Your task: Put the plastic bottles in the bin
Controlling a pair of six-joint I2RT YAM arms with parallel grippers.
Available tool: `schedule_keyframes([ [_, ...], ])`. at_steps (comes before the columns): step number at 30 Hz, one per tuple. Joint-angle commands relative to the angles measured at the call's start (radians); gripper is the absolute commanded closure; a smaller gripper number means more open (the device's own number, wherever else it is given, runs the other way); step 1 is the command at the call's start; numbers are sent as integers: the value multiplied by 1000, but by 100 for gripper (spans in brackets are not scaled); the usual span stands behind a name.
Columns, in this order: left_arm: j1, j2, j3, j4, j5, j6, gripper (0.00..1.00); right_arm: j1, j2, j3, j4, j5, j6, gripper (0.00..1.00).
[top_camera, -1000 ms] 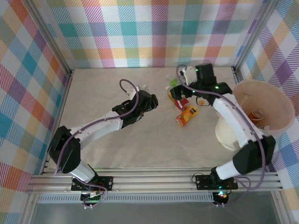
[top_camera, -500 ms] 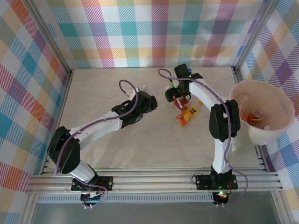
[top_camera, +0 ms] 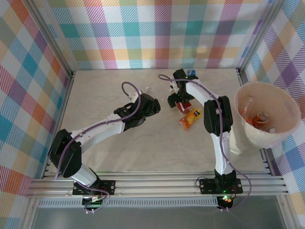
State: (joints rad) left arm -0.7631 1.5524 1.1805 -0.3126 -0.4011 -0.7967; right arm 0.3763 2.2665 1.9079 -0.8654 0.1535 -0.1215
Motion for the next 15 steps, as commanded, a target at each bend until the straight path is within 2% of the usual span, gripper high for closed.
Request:
schedule_keyframes([
  [1, 5, -9, -4, -2, 17, 1, 0, -1, 26, 32, -43, -34, -17, 6],
  [5, 4, 0, 1, 13, 41, 16, 0, -1, 47, 37, -40, -17, -10, 9],
  [9, 5, 6, 6, 23, 57, 21, 0, -1, 38, 28, -19, -10, 9, 20],
  [15, 4, 9, 7, 98, 119, 56, 0, -1, -64, -13, 22, -8, 14, 31],
])
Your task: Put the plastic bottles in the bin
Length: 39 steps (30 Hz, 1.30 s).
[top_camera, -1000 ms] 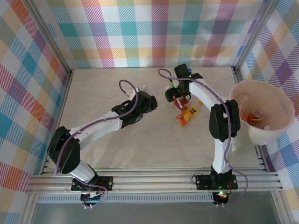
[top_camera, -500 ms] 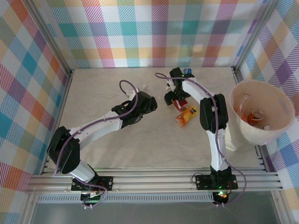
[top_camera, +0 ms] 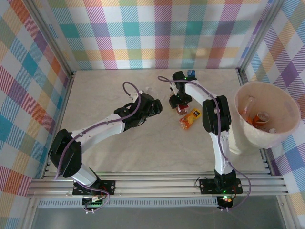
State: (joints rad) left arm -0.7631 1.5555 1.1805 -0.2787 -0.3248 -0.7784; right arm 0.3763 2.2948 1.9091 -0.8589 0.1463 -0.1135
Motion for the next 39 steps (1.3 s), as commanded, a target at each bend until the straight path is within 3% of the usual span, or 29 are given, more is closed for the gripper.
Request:
schedule_keyframes([
  [1, 3, 6, 5, 82, 62, 50, 0, -1, -121, -26, 27, -2, 6, 32],
  [14, -10, 8, 62, 281, 390, 286, 0, -1, -514, -270, 206, -48, 93, 40],
  [24, -64, 30, 166, 318, 506, 475, 0, -1, -841, -453, 357, -94, 124, 43],
  [35, -131, 83, 226, 467, 628, 505, 0, -56, -1111, -524, 399, 8, 119, 44],
  [39, -132, 104, 235, 483, 615, 482, 0, -96, -1153, -499, 359, 241, 34, 44],
])
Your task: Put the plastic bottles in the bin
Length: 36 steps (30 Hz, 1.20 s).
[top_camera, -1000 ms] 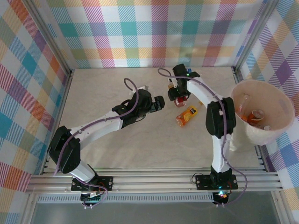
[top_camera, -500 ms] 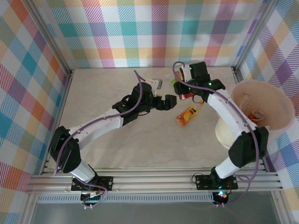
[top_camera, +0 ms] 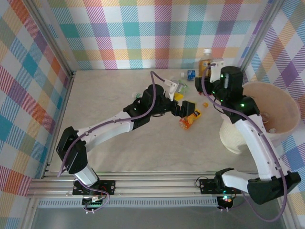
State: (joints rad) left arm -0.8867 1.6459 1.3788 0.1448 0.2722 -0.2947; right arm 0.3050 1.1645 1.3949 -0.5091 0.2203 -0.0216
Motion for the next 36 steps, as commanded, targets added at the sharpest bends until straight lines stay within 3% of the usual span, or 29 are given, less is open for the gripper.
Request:
schedule_keyframes([
  [1, -8, 17, 34, 64, 7, -11, 0, -51, -31, 25, -9, 206, -69, 44],
  [6, -9, 23, 13, 70, -85, -54, 0, -230, -84, 34, -64, 240, -69, 44],
  [12, -9, 50, 40, 30, -172, -98, 0, -369, -125, 4, -138, 391, -101, 45],
  [19, -8, 48, 58, -38, -251, -122, 0, -537, -163, -79, -78, 470, -147, 43],
  [29, -8, 27, 46, -62, -318, -185, 0, -758, -161, -137, -52, 401, -92, 39],
  [36, -8, 68, 95, -91, -314, -215, 0, -830, -167, -174, -49, 337, -45, 37],
])
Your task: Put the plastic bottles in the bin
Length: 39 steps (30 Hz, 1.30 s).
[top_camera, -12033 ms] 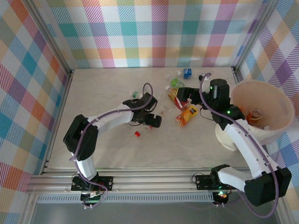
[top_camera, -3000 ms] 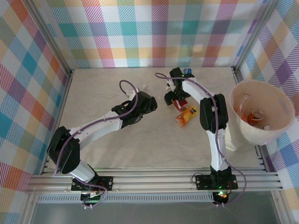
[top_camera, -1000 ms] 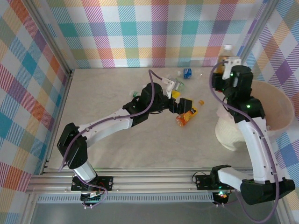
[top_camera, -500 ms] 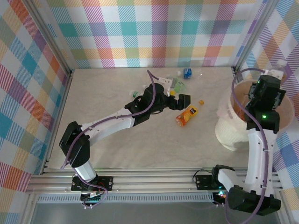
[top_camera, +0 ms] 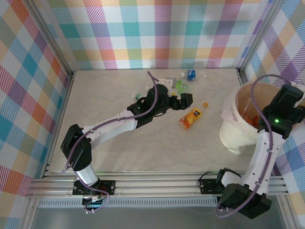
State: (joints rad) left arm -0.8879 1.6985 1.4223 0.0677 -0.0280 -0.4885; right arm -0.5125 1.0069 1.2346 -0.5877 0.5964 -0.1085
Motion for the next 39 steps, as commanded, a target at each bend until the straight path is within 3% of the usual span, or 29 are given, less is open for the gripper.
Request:
schedule_keyframes([
  [1, -7, 22, 59, -19, -13, -21, 0, -15, -8, -16, 26, -46, 47, 37],
  [6, -7, 30, 76, -27, -28, -17, 0, -17, -5, -20, 4, -45, 75, 32],
  [17, -6, -3, 47, -42, -89, 3, 0, -17, -4, 33, -73, -91, 96, 3],
  [24, -7, 5, 53, -52, -106, 0, 0, -16, -29, 49, -97, -129, 105, 0],
  [31, -5, -11, 29, -95, -226, -38, 0, -14, -47, 108, -151, -363, 195, 0],
  [34, 3, -17, 32, -162, -307, -56, 0, 2, -68, 114, -148, -572, 281, 0],
  [39, 54, -14, 63, -336, -405, -77, 0, 183, -88, 113, -68, -779, 387, 0],
])
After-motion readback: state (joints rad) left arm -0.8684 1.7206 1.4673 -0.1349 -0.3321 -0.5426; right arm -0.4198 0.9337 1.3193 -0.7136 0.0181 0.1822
